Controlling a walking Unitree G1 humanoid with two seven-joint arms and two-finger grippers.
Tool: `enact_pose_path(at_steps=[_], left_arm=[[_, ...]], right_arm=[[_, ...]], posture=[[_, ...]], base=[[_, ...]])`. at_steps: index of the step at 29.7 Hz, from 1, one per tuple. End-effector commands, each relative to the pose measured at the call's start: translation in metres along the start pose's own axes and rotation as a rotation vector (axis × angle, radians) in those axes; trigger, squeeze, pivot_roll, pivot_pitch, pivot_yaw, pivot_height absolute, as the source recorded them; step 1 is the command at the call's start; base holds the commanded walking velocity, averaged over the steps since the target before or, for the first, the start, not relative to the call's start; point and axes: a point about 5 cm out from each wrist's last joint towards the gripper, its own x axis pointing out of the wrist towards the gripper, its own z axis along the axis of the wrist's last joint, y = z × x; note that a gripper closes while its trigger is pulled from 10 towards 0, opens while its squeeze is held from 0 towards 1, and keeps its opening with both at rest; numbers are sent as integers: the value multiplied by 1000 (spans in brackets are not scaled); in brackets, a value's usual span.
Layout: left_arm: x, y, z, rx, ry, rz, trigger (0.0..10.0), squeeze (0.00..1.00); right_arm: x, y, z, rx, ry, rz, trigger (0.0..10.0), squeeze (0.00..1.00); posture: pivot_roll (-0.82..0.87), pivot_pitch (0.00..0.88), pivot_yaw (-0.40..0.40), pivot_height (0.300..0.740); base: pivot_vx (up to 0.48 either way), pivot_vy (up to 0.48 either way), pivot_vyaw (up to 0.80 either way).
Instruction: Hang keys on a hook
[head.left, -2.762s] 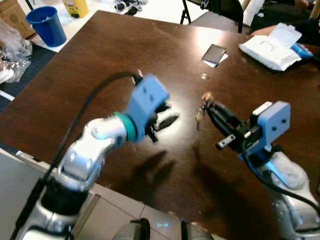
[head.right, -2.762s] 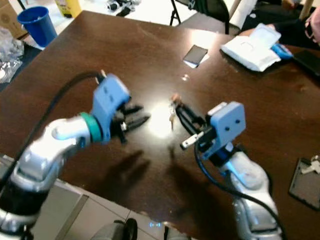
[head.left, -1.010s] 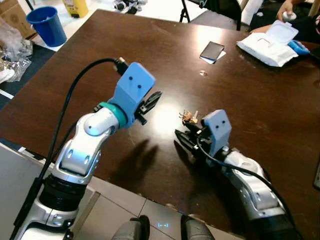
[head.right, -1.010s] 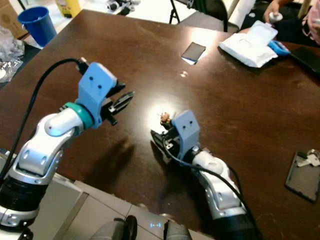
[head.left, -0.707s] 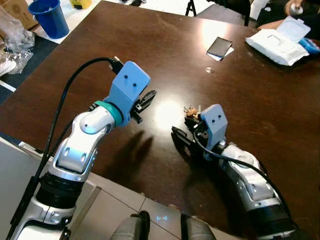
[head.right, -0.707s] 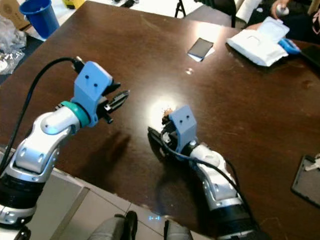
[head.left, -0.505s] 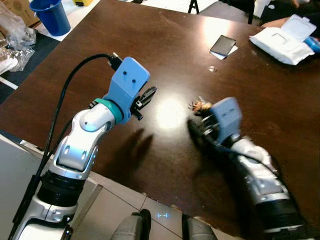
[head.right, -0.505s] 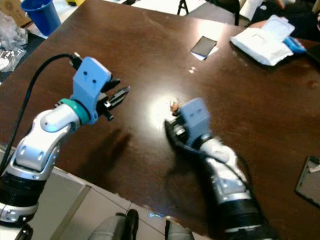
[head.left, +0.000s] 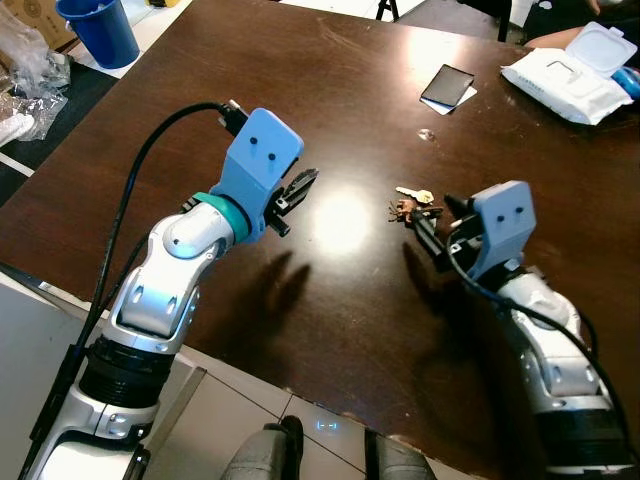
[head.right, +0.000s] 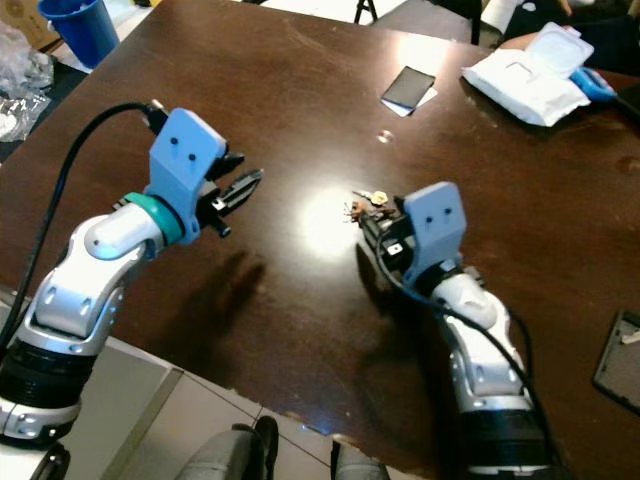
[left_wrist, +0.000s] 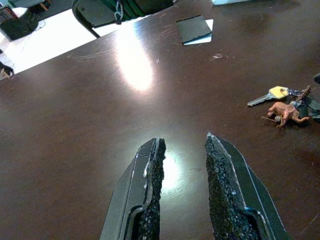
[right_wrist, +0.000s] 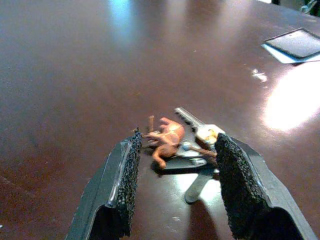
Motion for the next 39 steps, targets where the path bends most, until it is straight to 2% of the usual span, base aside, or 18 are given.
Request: enact_pose_path(at_steps=[1, 7, 12, 16, 21, 22, 26, 30, 33, 34, 35, 36, 37, 38, 39], left_arm=[[-3, 1, -5, -3, 17, 3, 10000, 0], [-2, 3, -5, 0, 18, 6, 10000, 0], [-1, 4, -4, 3, 16, 10, 10000, 0], [0, 3, -4, 2, 15, 10, 10000, 0], [1, 3, -3, 5, 15, 6, 10000, 0], [0, 3, -2, 7, 15, 5, 10000, 0], [0, 3, -1, 8, 14, 4, 10000, 0], [-4, 6, -2, 14, 23, 18, 10000, 0], [-5, 7, -3, 15, 26, 22, 10000, 0], [-6, 8, -3, 15, 28, 25, 10000, 0], [-6, 8, -3, 16, 29, 25, 10000, 0], [-6, 8, -3, 18, 29, 25, 10000, 0], [-6, 8, -3, 19, 29, 25, 10000, 0], [-6, 8, -3, 19, 28, 25, 10000, 0], [-6, 8, -3, 19, 28, 25, 10000, 0]], right_arm=[[-2, 5, -15, -8, 76, -14, 10000, 0], [1, 0, -20, -68, 132, -28, 10000, 0], [13, -19, -6, -140, 120, 23, 10000, 0], [22, -29, -4, -154, 135, 35, 10000, 0], [30, -21, -9, -122, 154, 101, 10000, 0], [33, -14, -12, -99, 163, 134, 10000, 0], [35, -9, -14, -83, 170, 157, 10000, 0], [38, 9, -23, -46, 204, 229, 10000, 0], [39, 12, -26, -41, 212, 244, 10000, 0], [39, 15, -27, -34, 216, 256, 5255, 0], [38, 17, -29, -23, 217, 268, 4000, 0], [37, 19, -30, -15, 217, 277, 3255, 0], [37, 20, -31, -10, 216, 283, 3255, 0], [37, 20, -31, -7, 215, 287, 0, 0], [37, 20, -31, -7, 215, 287, 0, 0]], posture=[[0, 245, 178, 740], [3, 243, 177, 740], [0, 241, 168, 740], [2, 250, 170, 740], [19, 270, 174, 740], [27, 273, 173, 740], [33, 275, 172, 740], [56, 281, 164, 740], [56, 281, 164, 740], [59, 282, 165, 740], [59, 283, 165, 740], [58, 282, 164, 740], [57, 283, 164, 740], [57, 283, 164, 740], [57, 283, 164, 740]], base=[[0, 0, 0], [0, 0, 0], [0, 0, 0], [0, 0, 0], [0, 0, 0], [0, 0, 0], [0, 0, 0], [0, 0, 0], [0, 0, 0], [0, 0, 0], [0, 0, 0], [0, 0, 0], [0, 0, 0], [0, 0, 0], [0, 0, 0]])
